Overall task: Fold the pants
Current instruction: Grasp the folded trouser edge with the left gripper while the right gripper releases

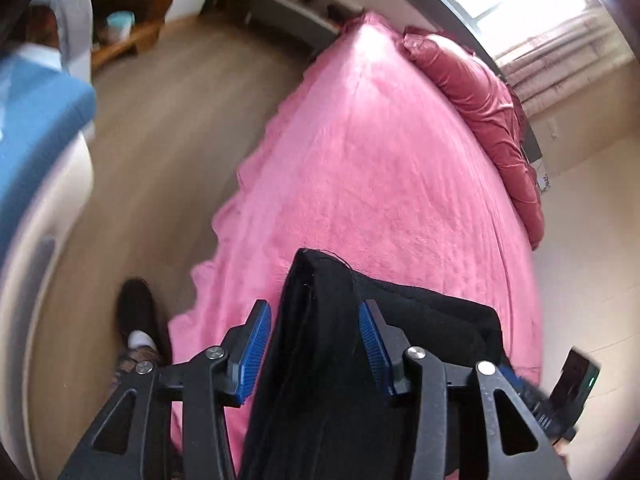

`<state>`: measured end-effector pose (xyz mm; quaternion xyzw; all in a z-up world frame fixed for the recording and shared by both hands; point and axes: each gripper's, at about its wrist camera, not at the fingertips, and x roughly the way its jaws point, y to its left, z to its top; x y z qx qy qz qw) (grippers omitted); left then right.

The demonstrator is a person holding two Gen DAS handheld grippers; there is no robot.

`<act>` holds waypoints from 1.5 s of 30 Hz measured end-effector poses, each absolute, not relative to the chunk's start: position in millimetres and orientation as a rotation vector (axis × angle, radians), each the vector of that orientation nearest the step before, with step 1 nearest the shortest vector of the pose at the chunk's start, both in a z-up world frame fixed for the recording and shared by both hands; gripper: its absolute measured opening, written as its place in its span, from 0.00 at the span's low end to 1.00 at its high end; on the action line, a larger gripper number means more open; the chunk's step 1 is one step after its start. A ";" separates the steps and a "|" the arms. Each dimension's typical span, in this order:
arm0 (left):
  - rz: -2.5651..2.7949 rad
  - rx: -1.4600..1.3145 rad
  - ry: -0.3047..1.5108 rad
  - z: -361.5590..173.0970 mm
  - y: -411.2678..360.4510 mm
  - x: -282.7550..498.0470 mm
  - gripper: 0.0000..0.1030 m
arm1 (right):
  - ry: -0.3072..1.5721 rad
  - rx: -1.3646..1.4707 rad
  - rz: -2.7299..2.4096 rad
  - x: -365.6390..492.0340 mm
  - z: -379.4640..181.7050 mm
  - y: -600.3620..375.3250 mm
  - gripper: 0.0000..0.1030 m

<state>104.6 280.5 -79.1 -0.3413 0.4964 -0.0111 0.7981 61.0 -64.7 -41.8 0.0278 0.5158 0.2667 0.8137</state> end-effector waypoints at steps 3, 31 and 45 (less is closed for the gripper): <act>-0.047 -0.763 1.124 -89.8 280.5 118.6 0.45 | 1.123 0.039 0.573 48.7 -51.7 -57.3 0.42; 0.021 -0.517 1.115 -57.1 264.5 45.5 0.28 | 1.143 0.009 0.590 19.2 -75.6 -41.0 0.50; 0.047 -0.464 1.169 -82.1 225.7 3.4 0.08 | 1.162 -0.092 0.724 -56.2 -81.8 -30.6 0.50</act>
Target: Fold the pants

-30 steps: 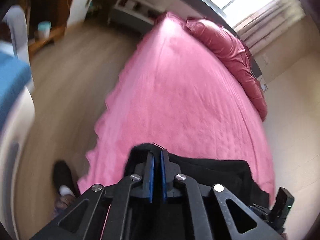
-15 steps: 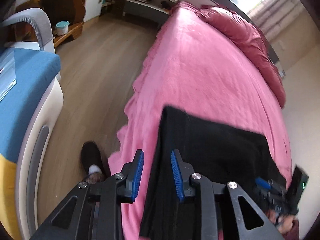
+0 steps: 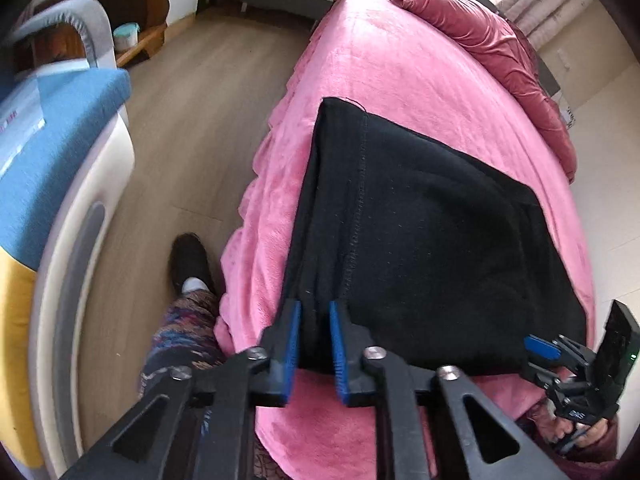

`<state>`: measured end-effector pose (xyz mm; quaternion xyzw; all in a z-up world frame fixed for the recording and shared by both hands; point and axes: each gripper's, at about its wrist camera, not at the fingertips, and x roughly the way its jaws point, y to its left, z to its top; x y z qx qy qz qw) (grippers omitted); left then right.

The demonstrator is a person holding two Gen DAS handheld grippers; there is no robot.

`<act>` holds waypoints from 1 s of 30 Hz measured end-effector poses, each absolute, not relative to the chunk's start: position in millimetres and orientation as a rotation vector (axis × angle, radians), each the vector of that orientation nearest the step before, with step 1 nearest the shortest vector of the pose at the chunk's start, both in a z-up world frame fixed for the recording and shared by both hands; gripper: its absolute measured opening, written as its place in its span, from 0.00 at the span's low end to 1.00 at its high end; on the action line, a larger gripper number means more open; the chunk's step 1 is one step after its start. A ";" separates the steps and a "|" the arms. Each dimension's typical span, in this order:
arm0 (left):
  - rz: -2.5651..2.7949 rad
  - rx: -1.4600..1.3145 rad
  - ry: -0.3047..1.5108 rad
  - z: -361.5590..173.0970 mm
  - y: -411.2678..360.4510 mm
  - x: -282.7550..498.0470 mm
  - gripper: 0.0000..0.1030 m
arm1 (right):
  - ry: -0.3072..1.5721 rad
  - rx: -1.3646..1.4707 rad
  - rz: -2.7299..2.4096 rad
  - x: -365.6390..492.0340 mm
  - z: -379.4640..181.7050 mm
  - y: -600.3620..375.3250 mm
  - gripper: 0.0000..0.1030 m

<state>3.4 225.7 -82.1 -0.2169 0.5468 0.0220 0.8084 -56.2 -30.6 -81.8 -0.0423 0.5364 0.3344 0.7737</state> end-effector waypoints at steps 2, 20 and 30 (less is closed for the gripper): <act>0.059 -0.464 1.160 -81.1 226.7 2.9 0.05 | 1.165 -0.103 0.708 -59.3 -85.4 -32.2 0.37; 0.232 -0.282 1.114 -47.6 216.1 -9.0 0.30 | 1.190 0.004 0.733 -58.0 -95.9 -51.3 0.23; -0.157 -0.175 0.977 -18.5 101.2 11.1 0.30 | 1.075 0.268 0.513 -43.9 -57.6 -147.1 0.51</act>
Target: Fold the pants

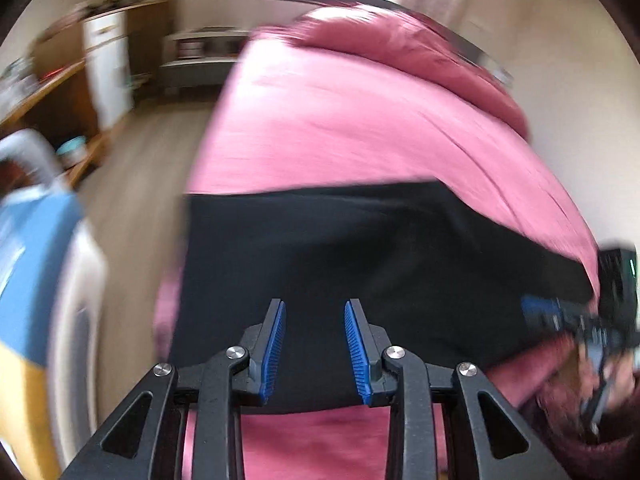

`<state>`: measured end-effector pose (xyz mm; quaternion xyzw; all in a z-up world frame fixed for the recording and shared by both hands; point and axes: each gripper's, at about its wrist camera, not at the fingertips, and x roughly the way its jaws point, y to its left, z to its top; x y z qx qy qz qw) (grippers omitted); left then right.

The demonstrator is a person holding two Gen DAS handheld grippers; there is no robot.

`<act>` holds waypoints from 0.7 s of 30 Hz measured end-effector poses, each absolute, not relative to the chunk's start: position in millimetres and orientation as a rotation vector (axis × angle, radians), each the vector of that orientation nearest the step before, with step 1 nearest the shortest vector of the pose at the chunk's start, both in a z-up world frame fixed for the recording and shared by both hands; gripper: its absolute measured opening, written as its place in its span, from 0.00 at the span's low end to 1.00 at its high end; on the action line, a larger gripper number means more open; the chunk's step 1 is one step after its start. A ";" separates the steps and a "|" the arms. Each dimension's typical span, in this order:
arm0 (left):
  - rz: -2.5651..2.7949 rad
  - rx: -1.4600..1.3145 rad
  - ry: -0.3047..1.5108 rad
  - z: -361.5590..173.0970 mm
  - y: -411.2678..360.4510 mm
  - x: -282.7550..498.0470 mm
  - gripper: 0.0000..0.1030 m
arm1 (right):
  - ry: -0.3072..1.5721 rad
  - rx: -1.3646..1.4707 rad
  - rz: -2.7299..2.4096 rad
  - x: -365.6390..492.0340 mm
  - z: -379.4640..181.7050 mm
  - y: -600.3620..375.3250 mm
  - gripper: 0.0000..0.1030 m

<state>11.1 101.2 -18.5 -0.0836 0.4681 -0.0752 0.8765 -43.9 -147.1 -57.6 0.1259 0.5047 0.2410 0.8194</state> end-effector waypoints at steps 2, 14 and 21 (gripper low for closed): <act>-0.255 -0.139 1.011 -30.4 68.0 15.9 0.30 | 1.085 0.308 0.434 -44.8 -60.9 -171.8 0.51; -0.396 0.031 1.177 -79.1 -5.1 10.4 0.30 | 1.137 0.437 0.251 -70.5 -89.8 -253.8 0.43; -0.424 -0.065 1.106 -54.9 -3.5 19.1 0.30 | 0.913 0.740 0.013 -111.7 -66.3 -371.5 0.43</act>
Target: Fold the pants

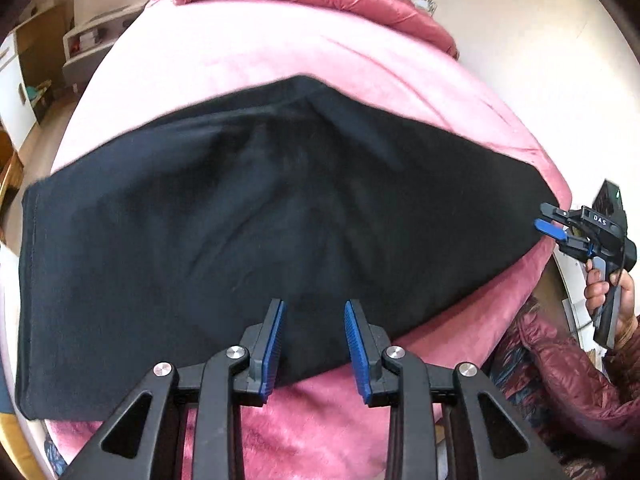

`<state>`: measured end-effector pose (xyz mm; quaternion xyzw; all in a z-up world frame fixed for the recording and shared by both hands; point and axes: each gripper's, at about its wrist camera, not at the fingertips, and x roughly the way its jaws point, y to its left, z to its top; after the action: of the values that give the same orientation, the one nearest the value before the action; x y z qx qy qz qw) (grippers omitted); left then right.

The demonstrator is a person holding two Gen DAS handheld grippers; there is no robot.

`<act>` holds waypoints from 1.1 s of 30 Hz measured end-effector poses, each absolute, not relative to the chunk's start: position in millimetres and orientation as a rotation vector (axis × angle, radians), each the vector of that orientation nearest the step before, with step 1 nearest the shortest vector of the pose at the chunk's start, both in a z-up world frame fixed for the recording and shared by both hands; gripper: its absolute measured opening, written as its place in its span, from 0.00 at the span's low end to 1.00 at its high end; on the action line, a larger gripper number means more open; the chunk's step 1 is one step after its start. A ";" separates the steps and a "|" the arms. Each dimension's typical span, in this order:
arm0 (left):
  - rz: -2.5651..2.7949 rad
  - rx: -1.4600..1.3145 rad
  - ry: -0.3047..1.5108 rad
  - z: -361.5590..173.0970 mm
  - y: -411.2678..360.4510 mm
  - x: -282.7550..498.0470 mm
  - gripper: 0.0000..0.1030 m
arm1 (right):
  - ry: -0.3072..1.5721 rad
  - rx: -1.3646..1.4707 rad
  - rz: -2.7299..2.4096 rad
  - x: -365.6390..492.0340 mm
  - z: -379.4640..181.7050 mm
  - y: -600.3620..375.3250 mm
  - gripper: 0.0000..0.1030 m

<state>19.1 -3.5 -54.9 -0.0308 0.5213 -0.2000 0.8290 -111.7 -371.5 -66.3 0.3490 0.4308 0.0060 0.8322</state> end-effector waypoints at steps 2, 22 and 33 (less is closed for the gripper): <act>-0.435 -0.070 1.096 -52.1 -7.5 23.8 0.30 | 0.828 0.861 -0.094 -131.4 -66.2 -417.6 0.45; -0.418 -0.083 1.184 -71.4 -58.2 59.9 0.31 | 0.497 1.268 -0.411 -153.2 -117.1 -602.5 0.38; -0.425 -0.133 1.179 -71.3 -54.3 68.3 0.31 | 0.535 1.087 -0.363 -121.9 -64.0 -593.6 0.18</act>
<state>68.3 -54.3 -71.3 -0.0622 0.5511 -0.1989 0.8080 -121.9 -593.6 -64.0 0.5080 0.2502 -0.1695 0.8066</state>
